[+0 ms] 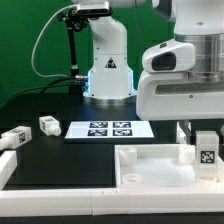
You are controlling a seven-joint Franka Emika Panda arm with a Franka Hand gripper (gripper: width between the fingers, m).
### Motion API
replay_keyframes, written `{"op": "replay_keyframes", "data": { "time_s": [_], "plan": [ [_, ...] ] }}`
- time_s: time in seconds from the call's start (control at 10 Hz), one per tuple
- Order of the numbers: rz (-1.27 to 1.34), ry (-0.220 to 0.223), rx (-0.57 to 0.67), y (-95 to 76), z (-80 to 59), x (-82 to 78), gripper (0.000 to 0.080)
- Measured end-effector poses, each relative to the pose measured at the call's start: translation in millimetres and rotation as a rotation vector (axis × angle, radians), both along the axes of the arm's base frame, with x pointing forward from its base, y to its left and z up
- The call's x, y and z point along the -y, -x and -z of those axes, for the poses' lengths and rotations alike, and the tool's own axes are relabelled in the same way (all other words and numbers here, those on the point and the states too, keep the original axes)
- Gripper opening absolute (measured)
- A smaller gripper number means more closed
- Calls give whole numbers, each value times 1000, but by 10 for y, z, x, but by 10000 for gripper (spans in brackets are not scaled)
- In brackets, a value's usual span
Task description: Assemble one leg
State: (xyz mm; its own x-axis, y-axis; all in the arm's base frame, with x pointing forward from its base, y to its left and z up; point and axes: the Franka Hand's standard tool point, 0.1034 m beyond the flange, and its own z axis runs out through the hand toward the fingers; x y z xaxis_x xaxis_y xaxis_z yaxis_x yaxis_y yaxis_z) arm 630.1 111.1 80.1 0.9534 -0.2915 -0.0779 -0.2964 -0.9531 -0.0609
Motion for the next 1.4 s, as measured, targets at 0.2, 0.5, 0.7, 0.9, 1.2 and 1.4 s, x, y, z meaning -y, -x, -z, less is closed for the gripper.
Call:
{"op": "replay_keyframes", "data": {
  "time_s": [0.2, 0.5, 0.7, 0.9, 1.2, 1.4],
  "plan": [
    [243, -2, -20, -4, 2, -27, 285],
    [719, -52, -48, -70, 5, -36, 285],
    [912, -69, -67, -90, 2, -16, 285],
    [918, -67, -68, -87, 6, -24, 343],
    [484, -78, -20, -132, -42, 35, 613],
    [267, -78, 9, -119, -64, -39, 642]
  ]
}}
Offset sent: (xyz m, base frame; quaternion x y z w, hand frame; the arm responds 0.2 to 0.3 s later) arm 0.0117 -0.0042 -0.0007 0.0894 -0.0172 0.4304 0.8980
